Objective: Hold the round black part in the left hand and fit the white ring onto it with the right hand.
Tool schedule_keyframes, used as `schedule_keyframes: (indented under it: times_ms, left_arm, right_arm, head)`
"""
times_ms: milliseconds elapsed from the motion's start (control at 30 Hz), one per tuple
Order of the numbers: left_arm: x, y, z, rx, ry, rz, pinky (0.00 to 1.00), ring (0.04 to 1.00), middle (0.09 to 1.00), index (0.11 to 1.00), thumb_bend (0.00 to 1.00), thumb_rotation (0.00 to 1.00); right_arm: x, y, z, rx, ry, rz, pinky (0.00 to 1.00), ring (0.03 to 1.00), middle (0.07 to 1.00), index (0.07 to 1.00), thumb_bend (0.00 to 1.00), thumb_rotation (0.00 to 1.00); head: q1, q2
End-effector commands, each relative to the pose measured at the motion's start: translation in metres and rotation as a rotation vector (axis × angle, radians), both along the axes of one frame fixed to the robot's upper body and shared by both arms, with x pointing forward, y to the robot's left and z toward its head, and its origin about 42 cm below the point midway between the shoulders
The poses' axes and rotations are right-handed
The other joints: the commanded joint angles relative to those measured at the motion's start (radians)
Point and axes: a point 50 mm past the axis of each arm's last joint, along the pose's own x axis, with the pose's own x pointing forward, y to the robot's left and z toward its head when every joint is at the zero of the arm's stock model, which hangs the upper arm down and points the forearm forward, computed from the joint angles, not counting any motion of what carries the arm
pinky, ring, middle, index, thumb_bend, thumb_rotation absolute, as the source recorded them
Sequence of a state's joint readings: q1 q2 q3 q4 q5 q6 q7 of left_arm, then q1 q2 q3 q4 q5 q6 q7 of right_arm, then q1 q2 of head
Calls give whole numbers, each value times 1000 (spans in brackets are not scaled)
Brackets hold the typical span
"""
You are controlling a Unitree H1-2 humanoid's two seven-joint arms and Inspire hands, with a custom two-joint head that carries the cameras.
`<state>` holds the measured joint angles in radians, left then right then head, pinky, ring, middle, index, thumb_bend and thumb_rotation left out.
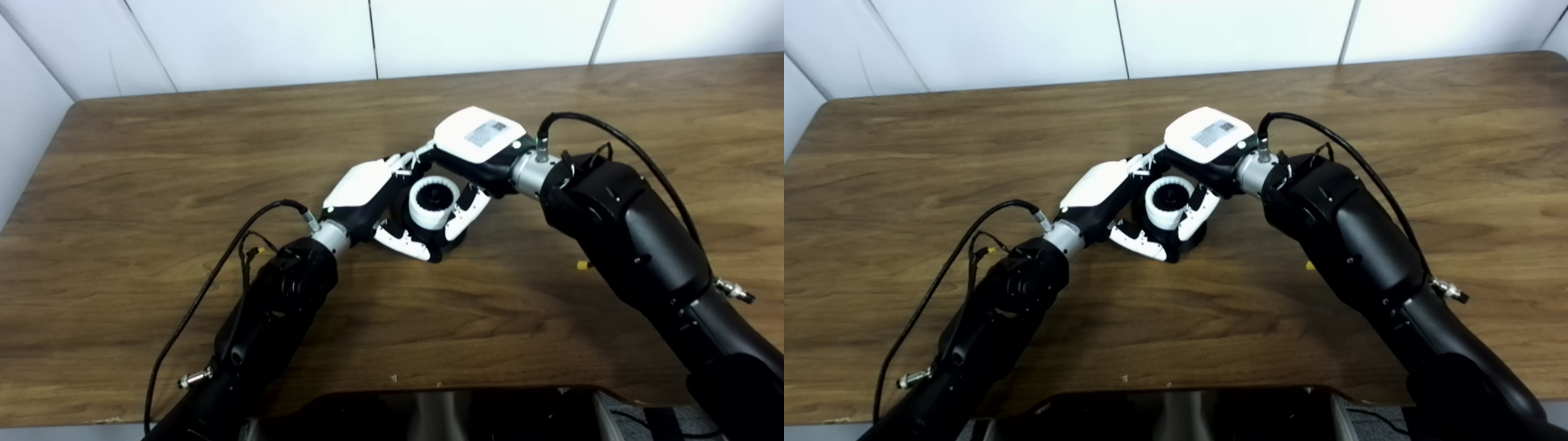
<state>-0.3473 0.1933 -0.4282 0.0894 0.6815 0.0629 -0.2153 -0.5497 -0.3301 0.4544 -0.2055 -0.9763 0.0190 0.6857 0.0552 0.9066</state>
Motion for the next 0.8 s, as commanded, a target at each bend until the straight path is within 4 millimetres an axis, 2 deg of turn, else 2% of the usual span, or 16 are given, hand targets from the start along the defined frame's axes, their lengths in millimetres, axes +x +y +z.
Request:
schedule_keyframes:
  times_ms: [0, 167, 233, 333, 400, 533, 600, 767]
  left_arm:
    - [7, -5, 13, 5, -37, -31, 1000, 1000, 1000, 639, 1000, 398]
    - [7, -5, 12, 6, -39, -30, 1000, 1000, 1000, 633, 1000, 411]
    - [6, -5, 12, -3, -35, -29, 1000, 1000, 1000, 629, 1000, 395]
    - [6, -5, 12, -14, -24, -29, 1000, 1000, 1000, 633, 1000, 375]
    - [6, -5, 12, -15, -25, -29, 1000, 1000, 1000, 632, 1000, 374]
    - [5, -4, 12, -22, -22, -27, 1000, 1000, 1000, 631, 1000, 364]
    - [5, -4, 12, -25, -21, -25, 1000, 1000, 1000, 629, 1000, 353]
    - [6, -3, 12, -15, -26, -24, 1000, 1000, 1000, 628, 1000, 376]
  right_arm:
    - [1, 3, 24, 40, -72, 14, 876, 802, 839, 848, 999, 490]
    - [3, -2, 30, 90, -55, -9, 840, 807, 853, 850, 972, 497]
    - [3, -4, 31, 119, -48, -18, 801, 789, 846, 837, 921, 492]
    - [4, -9, 34, 187, -24, -57, 760, 775, 828, 811, 792, 438]
    - [4, -11, 36, 201, -19, -69, 761, 779, 825, 811, 760, 424]
    - [6, -18, 41, 240, -37, -78, 671, 741, 798, 804, 812, 430]
    - [8, -21, 43, 247, -38, -85, 635, 736, 795, 809, 874, 482]
    - [10, -30, 44, 308, -15, -119, 658, 746, 793, 818, 963, 573]
  head:
    - [0, 1]
    - [-2, -8]
    - [-1, -1]
    - [-1, 1]
    - [-2, 1]
    - [-8, -1]
    - [-11, -2]
    - [-9, 4]
